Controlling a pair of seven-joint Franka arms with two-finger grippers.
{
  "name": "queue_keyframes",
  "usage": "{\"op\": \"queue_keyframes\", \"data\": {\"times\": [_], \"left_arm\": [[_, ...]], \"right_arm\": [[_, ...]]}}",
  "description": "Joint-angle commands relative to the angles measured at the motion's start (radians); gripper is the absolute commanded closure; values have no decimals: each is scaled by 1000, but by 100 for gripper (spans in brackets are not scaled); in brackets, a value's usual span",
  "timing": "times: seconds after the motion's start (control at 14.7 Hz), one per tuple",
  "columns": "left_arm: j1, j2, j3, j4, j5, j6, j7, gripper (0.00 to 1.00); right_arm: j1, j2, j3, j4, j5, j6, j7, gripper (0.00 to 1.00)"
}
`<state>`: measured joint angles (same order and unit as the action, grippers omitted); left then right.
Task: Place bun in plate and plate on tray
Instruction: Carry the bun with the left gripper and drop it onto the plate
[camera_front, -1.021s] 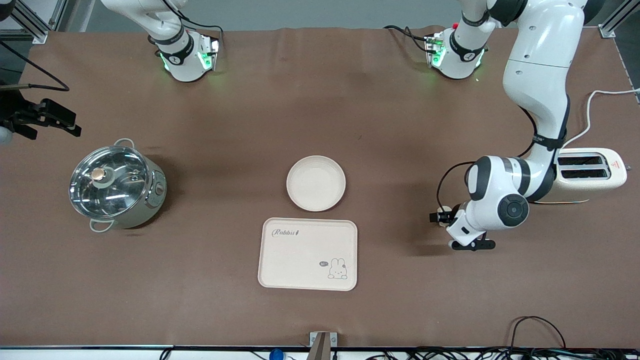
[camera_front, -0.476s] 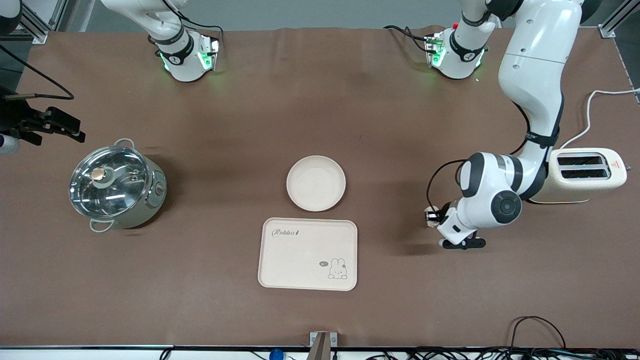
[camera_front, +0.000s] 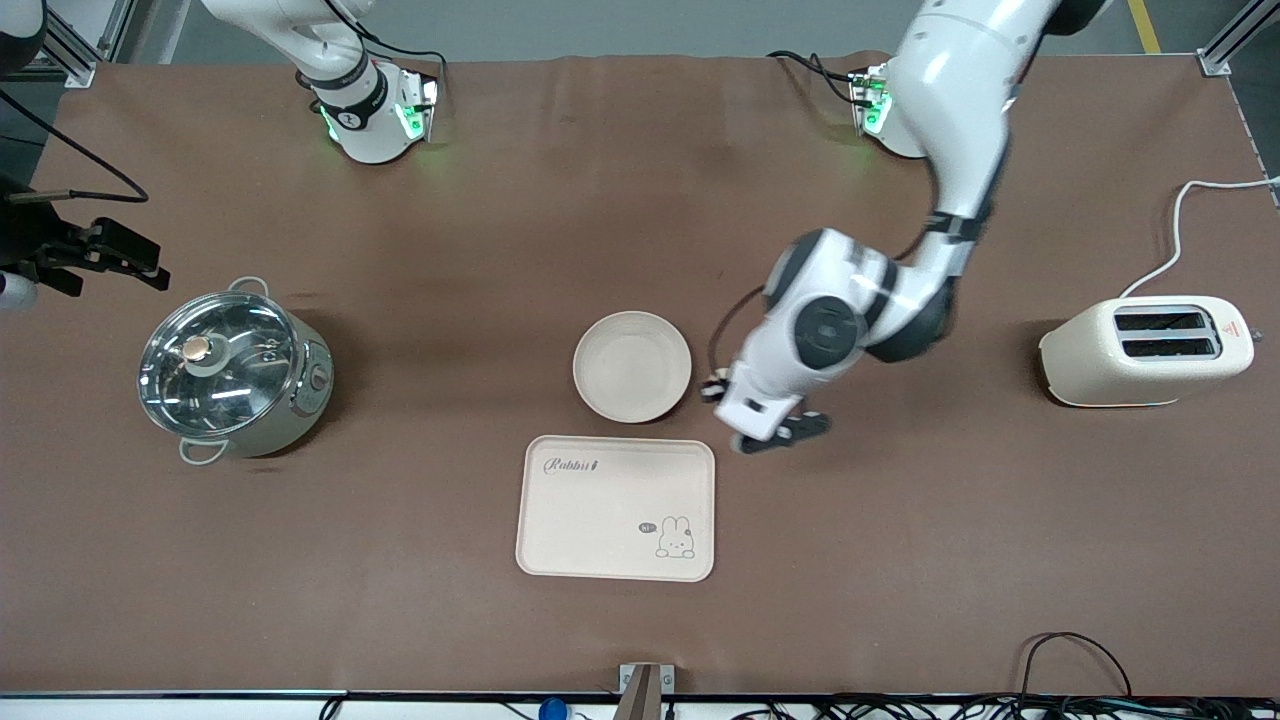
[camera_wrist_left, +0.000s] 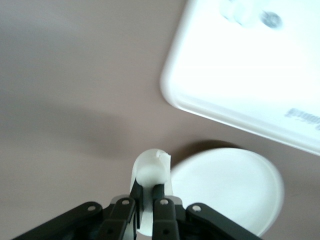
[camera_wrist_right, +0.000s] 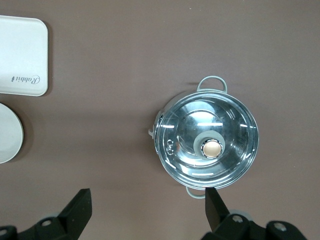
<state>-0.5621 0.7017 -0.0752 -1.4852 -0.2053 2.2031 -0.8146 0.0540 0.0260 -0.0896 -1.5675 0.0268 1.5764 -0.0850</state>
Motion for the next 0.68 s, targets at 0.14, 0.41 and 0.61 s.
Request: {"op": "queue_keyframes", "data": {"times": [0.14, 0.41, 0.61], "left_arm": [[-45, 163, 0, 60, -42, 139, -127, 79], [-50, 150, -20, 60, -48, 139, -184, 66], [-50, 124, -52, 62, -46, 132, -260, 66]], "right_arm": [[33, 63, -1, -11, 4, 45, -1, 0], [46, 117, -1, -9, 77, 50, 2, 0], [50, 117, -1, -9, 88, 51, 5, 0]]}}
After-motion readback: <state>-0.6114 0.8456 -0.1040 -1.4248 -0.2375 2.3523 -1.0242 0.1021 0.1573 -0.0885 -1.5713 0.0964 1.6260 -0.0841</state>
